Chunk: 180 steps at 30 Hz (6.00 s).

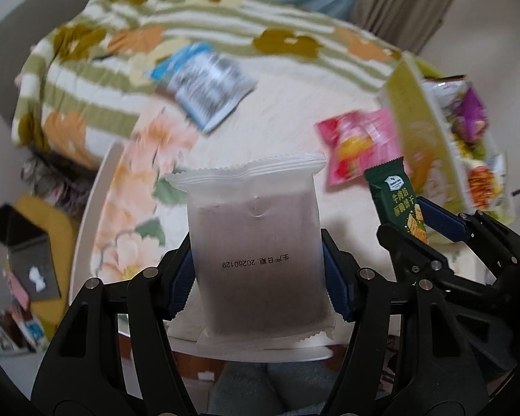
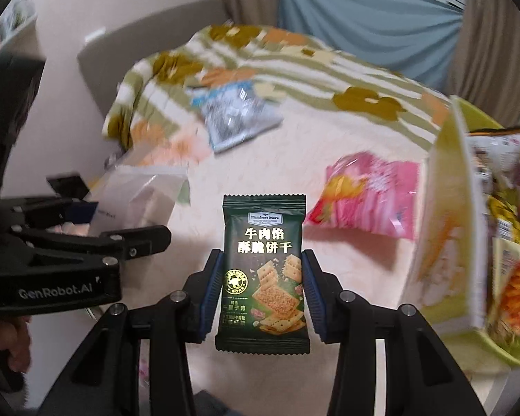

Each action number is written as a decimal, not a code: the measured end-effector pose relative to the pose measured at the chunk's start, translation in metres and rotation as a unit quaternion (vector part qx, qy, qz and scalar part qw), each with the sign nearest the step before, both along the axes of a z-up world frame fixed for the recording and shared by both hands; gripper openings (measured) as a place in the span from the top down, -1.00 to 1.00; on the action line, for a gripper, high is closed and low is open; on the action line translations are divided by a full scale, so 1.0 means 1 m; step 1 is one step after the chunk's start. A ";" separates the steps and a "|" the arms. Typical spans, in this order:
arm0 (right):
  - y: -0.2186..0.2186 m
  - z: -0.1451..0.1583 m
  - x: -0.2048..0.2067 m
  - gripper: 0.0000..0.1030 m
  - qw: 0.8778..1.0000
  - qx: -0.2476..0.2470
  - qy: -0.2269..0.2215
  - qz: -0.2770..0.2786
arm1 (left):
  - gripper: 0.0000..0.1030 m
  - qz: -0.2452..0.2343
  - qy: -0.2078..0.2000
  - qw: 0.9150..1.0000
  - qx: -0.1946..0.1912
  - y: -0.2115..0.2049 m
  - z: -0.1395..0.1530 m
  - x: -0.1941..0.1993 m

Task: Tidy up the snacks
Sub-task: 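Drop the pouch into the box from the left tool while the right tool holds the packet, then open the right tool over the box to drop the green cracker packet, then move the left tool to the blue-silver bag while the right tool approaches the pink candy bag, then grasp the blue-silver bag with the left tool while the right tool grasps the pink candy bag, then carry both bags over the box and open both tools to release them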

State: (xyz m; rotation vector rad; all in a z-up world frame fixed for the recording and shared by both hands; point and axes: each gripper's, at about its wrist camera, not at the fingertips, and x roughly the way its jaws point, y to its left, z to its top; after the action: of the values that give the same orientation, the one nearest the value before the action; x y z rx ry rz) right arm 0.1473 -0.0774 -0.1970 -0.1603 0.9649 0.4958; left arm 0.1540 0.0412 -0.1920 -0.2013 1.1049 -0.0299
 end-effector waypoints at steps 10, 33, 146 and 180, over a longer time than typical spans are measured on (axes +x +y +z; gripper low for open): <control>-0.073 0.078 -0.018 0.21 0.990 0.042 -0.038 -0.131 | -0.19 -0.106 -0.065 0.992 -0.030 -0.056 0.069 0.027; -0.252 0.113 0.050 0.21 0.972 0.056 -0.060 -0.221 | -0.31 -0.184 -0.020 0.982 -0.040 -0.278 0.039 0.167; -0.035 -0.045 0.118 -0.84 0.934 0.063 0.133 -0.327 | -0.89 -0.011 0.120 0.992 -0.044 0.089 -0.094 0.282; -0.046 -0.076 0.169 -0.77 0.916 0.091 0.134 -0.366 | -0.41 -0.123 0.117 0.985 0.011 0.032 -0.109 0.251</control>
State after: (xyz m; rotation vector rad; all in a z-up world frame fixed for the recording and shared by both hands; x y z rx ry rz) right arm 0.3167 -0.1237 -0.2725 0.4426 1.1555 -0.0941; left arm 0.4047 0.0733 -0.3010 -0.0482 1.3590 -0.2190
